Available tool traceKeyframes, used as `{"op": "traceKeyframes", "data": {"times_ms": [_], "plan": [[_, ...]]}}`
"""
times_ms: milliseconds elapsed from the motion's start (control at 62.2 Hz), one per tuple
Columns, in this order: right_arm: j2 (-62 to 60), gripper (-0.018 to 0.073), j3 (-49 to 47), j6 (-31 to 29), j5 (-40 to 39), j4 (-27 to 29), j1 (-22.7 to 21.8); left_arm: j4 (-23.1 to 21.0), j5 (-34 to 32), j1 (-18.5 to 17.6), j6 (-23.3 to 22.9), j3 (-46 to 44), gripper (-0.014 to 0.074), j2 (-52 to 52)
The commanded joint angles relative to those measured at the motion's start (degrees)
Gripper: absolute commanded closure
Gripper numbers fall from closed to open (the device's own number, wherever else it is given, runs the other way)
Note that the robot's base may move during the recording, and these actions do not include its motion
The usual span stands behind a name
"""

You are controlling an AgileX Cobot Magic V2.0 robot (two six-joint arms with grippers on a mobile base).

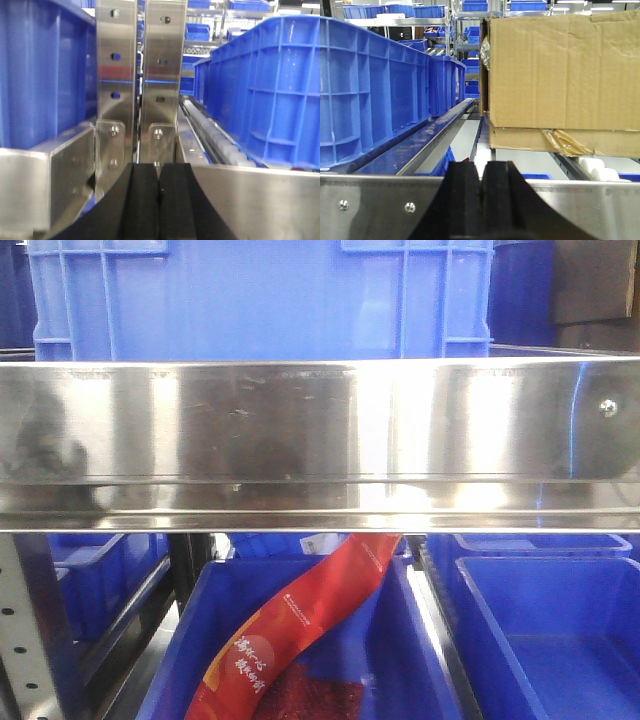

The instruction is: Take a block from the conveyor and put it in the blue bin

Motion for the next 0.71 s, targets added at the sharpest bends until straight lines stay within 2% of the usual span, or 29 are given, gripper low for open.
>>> {"op": "traceKeyframes", "data": {"times_ms": [0, 322, 692], "plan": [[-0.22, 0.0721, -0.02, 0.21, -0.71, -0.39, -0.12, 1.92, 1.21, -0.46, -2.25, 0.21, 0.0707, -0.69], [-0.22, 0.0721, -0.02, 0.21, -0.71, -0.39, -0.12, 1.92, 0.00, -4.21, -2.25, 0.21, 0.0707, -0.69], [-0.22, 0.0721, -0.02, 0.21, -0.71, -0.39, -0.12, 1.92, 0.00, -4.09, -2.25, 0.21, 0.0707, -0.69]]}}
